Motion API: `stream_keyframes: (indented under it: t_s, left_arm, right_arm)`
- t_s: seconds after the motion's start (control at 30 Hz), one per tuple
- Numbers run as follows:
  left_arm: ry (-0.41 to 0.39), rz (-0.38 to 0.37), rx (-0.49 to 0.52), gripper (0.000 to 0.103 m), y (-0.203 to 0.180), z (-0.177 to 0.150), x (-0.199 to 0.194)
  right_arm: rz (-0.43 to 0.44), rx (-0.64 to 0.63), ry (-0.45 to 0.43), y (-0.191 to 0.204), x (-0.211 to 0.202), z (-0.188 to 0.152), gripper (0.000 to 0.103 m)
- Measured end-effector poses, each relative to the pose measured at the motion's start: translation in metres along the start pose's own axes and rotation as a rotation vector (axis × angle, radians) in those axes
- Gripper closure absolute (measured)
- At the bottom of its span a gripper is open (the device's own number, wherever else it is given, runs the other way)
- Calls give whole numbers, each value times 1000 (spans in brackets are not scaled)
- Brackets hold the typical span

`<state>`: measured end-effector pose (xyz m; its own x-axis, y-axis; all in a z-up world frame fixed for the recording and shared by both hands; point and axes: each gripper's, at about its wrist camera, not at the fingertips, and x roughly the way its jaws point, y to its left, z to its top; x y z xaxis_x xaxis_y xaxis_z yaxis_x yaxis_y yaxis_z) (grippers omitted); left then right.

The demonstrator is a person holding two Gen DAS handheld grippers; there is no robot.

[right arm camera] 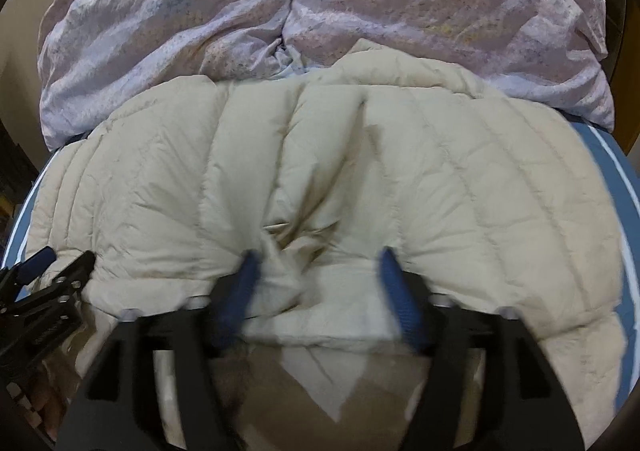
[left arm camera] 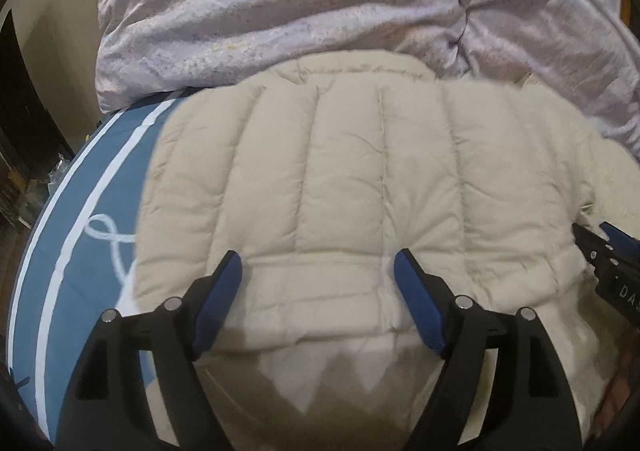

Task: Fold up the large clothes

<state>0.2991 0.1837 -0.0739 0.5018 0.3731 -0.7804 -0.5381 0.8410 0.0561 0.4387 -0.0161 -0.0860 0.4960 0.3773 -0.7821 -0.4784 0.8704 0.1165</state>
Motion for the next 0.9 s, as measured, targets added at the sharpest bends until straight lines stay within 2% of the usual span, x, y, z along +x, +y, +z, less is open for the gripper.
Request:
stream_keyframes:
  t_s: [0.2,0.37,0.6,0.9]
  left_arm:
    - [-55,-22,-16,24,41,-27,-56]
    - [-68,-25,-4,24,79,-74,-97]
    - [-32,-50,6,24,109,-126,-119]
    - [-4,-97,-25,25,116,-164,-128]
  right_arm:
    - [48,69,-37,-41,-54,-12,23]
    - [33,69,-5,-75,-97,-58,22]
    - [-64,88,26,-126,-140,-119,22]
    - [-94,147,13,-168,-176,-160,22]
